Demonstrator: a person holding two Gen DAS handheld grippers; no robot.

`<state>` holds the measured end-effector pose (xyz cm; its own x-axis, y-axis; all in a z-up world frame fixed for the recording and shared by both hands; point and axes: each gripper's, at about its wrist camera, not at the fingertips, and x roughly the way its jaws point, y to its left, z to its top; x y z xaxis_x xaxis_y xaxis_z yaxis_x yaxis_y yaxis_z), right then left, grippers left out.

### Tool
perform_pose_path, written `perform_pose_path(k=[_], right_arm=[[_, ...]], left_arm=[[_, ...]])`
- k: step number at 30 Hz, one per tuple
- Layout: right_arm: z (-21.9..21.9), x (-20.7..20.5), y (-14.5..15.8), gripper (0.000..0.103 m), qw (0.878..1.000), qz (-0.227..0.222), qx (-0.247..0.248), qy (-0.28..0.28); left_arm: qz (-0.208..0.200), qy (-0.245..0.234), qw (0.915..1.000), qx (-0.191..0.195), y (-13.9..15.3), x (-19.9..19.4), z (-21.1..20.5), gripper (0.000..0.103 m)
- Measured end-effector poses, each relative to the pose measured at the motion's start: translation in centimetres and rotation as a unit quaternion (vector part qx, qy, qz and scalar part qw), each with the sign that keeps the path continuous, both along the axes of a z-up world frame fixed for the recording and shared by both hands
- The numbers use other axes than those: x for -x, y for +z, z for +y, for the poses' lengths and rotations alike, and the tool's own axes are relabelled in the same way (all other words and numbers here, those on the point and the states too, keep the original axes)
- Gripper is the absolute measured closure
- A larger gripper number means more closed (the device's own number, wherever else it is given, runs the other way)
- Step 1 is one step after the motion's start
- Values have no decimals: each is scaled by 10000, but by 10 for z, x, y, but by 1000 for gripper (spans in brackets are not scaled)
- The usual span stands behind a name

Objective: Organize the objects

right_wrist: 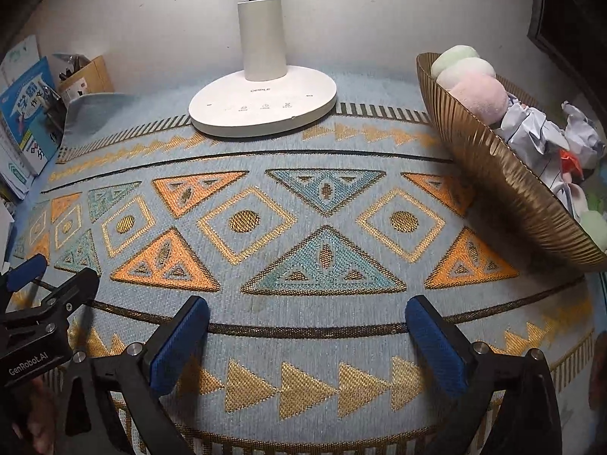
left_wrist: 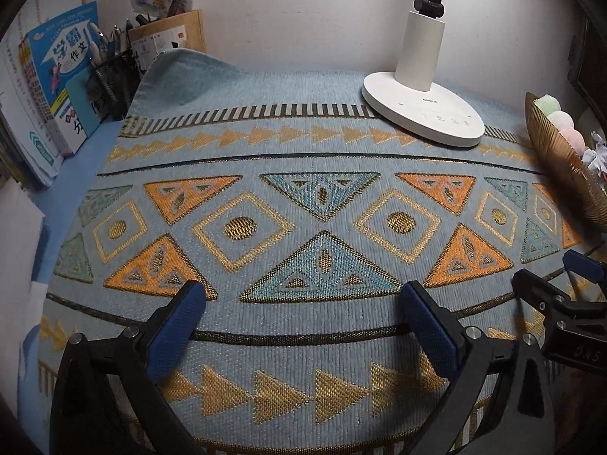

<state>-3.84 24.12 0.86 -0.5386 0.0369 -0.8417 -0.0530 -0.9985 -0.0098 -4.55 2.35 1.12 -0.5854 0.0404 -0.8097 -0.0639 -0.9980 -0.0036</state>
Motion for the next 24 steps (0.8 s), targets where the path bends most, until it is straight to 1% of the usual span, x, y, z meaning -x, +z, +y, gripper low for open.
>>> perform_pose_path(k=[12,14,15,16,17,18,19,20,21,22,24], right_arm=[[-3,-4,1,0,10000,42,20,35],[-4,-8,3,1,9998,133,121,82],[-6,-11,6,9,9994,262,158,184],[-12,-14,10,12,9986,383,131,350],[-20,-17,11,16,9980,424,-4,473],[-24,-19,11,25,9977,457,-162,480],[-25,-18,11,25,9979,450,-215,414],[-22,-15,10,25,9985,380,-181,348],[-19,-10,7,25,9991,257,-47,335],[-15,-10,8,24,9991,265,95,329],[-14,-11,9,24,9989,273,123,347]], left_arm=[[9,7,10000,9,-1,-2,-2,0],[7,43,10000,-48,0,-5,-1,1],[25,-69,9999,-115,1,-9,4,1],[28,-244,9997,-74,0,-12,12,3],[93,-173,9997,163,1,-14,18,1],[121,-147,9995,255,2,-14,20,1],[74,-194,9997,151,2,-13,19,0],[0,-186,9998,-40,1,-11,14,0],[19,-171,9998,-66,2,-11,11,0],[25,-178,9998,-26,3,-12,12,0],[23,-181,9998,-4,4,-12,12,0]])
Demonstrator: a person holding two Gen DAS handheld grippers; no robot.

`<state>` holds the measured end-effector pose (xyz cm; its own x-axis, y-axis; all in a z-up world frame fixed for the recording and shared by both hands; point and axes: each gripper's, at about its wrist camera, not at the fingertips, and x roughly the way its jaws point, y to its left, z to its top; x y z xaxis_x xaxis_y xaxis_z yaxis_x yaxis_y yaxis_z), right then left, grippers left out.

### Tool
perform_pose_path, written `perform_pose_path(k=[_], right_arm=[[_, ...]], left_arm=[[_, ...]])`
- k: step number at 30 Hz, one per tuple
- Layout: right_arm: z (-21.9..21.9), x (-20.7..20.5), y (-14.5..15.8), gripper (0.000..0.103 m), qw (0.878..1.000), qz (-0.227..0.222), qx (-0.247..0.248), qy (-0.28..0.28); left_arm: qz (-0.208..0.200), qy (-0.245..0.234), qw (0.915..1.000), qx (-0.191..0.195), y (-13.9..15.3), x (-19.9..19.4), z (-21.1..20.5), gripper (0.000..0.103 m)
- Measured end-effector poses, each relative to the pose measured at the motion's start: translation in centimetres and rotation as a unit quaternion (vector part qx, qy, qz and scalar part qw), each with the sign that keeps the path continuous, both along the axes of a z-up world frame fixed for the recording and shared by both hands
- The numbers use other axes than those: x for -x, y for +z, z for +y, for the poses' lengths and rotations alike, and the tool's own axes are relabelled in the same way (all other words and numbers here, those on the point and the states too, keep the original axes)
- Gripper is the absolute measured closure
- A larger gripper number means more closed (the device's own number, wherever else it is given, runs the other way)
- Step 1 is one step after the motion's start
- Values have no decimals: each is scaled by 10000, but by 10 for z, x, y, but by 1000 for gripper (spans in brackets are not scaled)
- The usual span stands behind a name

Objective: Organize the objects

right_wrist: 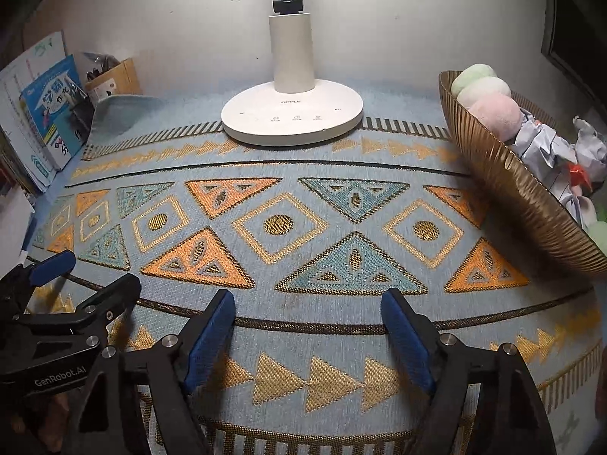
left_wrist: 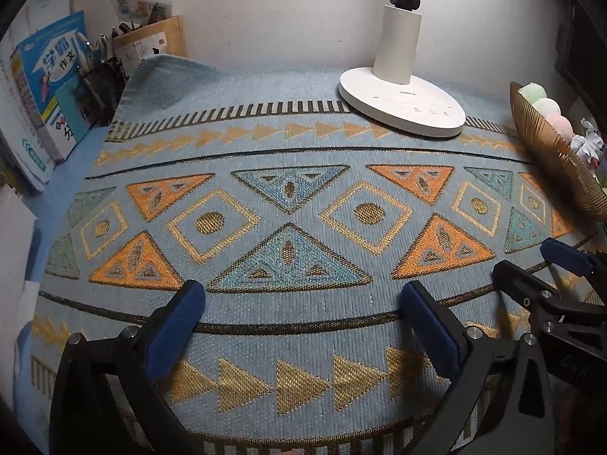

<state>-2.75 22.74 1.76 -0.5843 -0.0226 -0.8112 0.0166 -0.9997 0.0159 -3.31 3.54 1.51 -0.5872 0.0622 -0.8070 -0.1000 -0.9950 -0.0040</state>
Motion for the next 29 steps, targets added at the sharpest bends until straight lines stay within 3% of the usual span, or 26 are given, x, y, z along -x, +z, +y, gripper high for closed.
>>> perform_pose_path(k=[2,6,12,29], right_arm=[[-6,1,-1,24,9999,0,-161,20],[-3,4,-8,10,9999,-90,-104,-70],[1,7,-10,0,9996,-178,-79,-206],[2,7,-12,0,9996,-190,-71,-216]], left_arm=[[-1,-3,10000,-1,1,0,-1,0],[-3,-1,10000,-6,1,-1,-1,0],[-3,6,10000,-35,-1,-2,0,0],[-5,4,10000,-24,0,-2,-1,0]])
